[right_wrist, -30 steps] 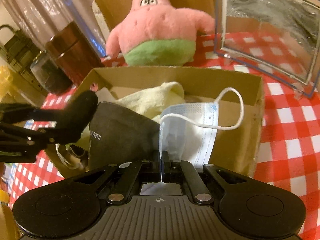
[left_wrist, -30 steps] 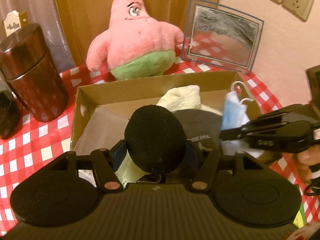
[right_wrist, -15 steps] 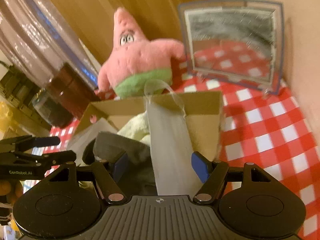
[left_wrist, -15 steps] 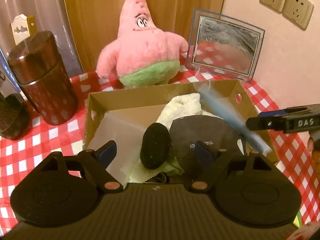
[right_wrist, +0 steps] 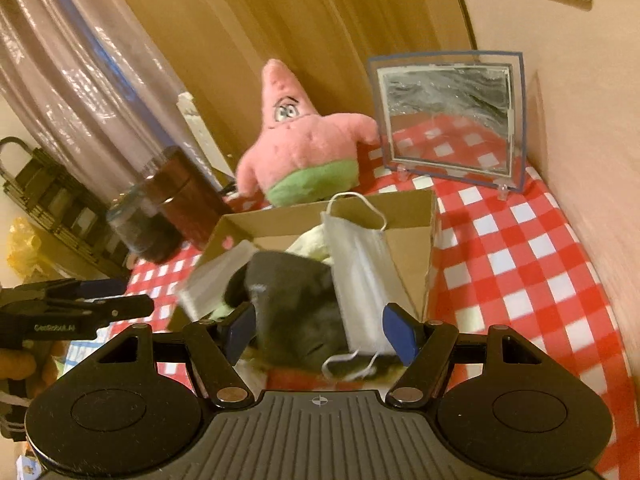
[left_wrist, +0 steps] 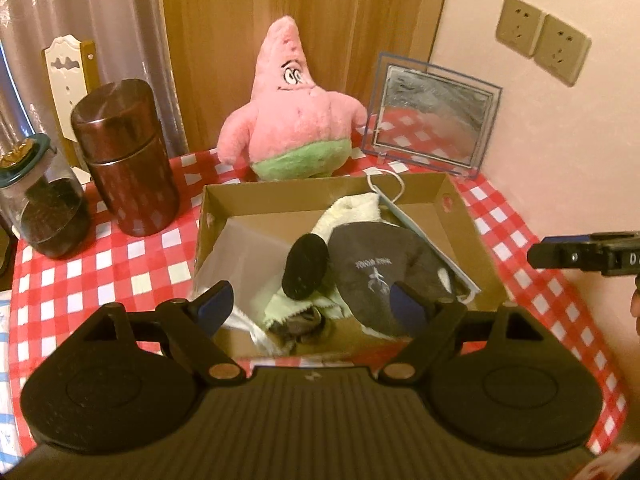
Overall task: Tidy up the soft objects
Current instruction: 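Withdraw both grippers from the box toward the sock and hair tie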
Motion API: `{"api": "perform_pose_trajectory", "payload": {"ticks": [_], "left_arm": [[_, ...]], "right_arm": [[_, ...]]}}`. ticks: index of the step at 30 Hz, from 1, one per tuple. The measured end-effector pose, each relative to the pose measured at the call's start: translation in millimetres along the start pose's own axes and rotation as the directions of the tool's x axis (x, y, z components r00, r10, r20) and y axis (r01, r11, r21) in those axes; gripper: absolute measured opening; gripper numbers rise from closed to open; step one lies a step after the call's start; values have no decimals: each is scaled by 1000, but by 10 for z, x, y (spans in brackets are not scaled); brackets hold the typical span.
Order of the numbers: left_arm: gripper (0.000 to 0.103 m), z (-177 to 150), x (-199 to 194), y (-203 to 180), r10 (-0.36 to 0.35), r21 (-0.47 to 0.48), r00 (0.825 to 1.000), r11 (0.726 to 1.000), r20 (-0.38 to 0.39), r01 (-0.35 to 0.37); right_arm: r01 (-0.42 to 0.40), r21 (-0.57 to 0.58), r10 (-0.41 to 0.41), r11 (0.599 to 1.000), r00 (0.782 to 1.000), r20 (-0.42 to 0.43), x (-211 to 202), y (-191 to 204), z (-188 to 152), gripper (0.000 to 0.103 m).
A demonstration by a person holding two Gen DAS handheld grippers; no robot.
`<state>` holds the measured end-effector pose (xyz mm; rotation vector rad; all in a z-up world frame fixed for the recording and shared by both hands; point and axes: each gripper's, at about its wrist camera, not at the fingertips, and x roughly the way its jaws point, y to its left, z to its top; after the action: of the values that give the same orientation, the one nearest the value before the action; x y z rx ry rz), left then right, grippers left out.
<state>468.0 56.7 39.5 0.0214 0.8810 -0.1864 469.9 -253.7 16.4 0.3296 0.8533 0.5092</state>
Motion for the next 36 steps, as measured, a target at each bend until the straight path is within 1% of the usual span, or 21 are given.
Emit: {"api": "perform_pose_trajectory", "payload": {"ticks": [9,14,20,24,29,33,36], "left_arm": [[84,-351,-810,-179,-15,-32,997,999,79,18],[84,-671,-1250,-334,3,-48,992,999,124,3],[84,-1110,-1694,-472,31,-82,985,996,168,-17],[84,-1398,-1896,-510,39,-121,983,993,181,-17],[84,-1750,-2069,-567,70,-137,982,989,177,-46],[84,-1976,-2155,-589,81,-163,983,985,162,-54],[84,-2088,-2198,-612,78,-162,985,985,153,-53]], "right_arm": [[-16,-41,17,999,999,43,-687,456,-487,70],[-30,-50,34,998,997,74,-1021,668,-800,70],[-43,-41,47,998,994,98,-1310,838,-1166,70],[-30,-58,36,998,994,105,-1456,932,-1419,70],[-5,-86,13,996,996,93,-1557,994,-1736,70],[9,-115,0,993,997,74,-1595,1038,-1923,70],[29,-148,-19,989,997,71,-1629,1086,-2032,70]]}}
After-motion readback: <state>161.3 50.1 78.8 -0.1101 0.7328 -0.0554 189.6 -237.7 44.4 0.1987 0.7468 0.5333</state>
